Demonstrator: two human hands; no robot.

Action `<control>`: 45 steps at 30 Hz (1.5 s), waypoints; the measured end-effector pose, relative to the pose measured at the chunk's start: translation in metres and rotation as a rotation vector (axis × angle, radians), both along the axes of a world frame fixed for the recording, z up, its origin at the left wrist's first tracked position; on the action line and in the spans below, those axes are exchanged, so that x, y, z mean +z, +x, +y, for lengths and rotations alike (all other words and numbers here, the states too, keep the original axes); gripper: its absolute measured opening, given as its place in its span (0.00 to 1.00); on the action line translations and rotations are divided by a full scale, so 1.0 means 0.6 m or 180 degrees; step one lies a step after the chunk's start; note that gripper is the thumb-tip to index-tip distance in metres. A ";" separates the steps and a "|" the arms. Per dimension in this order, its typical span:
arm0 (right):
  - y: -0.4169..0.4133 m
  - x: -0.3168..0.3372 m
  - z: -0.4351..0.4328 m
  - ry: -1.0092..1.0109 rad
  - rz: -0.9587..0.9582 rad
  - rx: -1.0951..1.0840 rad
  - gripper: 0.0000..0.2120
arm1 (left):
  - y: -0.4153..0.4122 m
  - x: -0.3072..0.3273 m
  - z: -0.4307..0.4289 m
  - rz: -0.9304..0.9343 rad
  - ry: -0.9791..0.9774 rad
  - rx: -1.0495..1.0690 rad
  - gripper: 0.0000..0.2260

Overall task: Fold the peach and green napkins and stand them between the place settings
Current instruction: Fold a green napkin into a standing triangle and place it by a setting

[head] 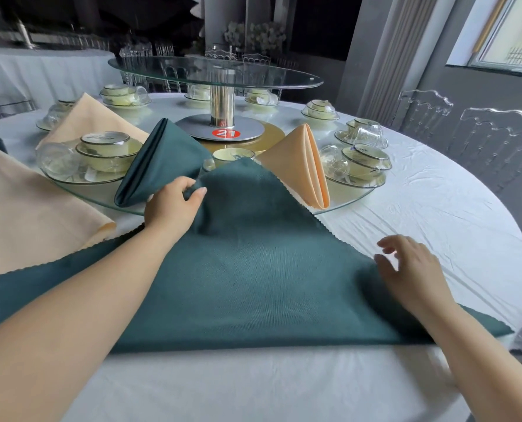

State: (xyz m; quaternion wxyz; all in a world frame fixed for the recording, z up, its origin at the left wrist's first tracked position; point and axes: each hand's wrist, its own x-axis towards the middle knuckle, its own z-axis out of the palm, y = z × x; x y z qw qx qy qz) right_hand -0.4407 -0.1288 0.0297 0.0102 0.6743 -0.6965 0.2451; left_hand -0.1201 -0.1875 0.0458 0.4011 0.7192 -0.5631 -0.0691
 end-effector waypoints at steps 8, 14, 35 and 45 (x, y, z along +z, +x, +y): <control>0.066 -0.014 0.136 -0.0353 0.0555 0.2552 0.16 | 0.000 0.000 0.012 -0.0396 -0.0278 0.0188 0.15; 0.097 -0.035 0.145 -0.0516 0.0700 0.2465 0.24 | -0.031 -0.009 0.164 -0.1115 -0.0782 -0.1615 0.18; -0.017 -0.024 0.122 0.1040 0.0969 0.0667 0.53 | -0.078 -0.065 0.260 -0.1952 0.1317 -0.1712 0.46; -0.166 0.001 0.138 -0.0451 -0.0896 0.0199 0.16 | -0.072 -0.071 0.262 -0.1588 0.0751 -0.1636 0.43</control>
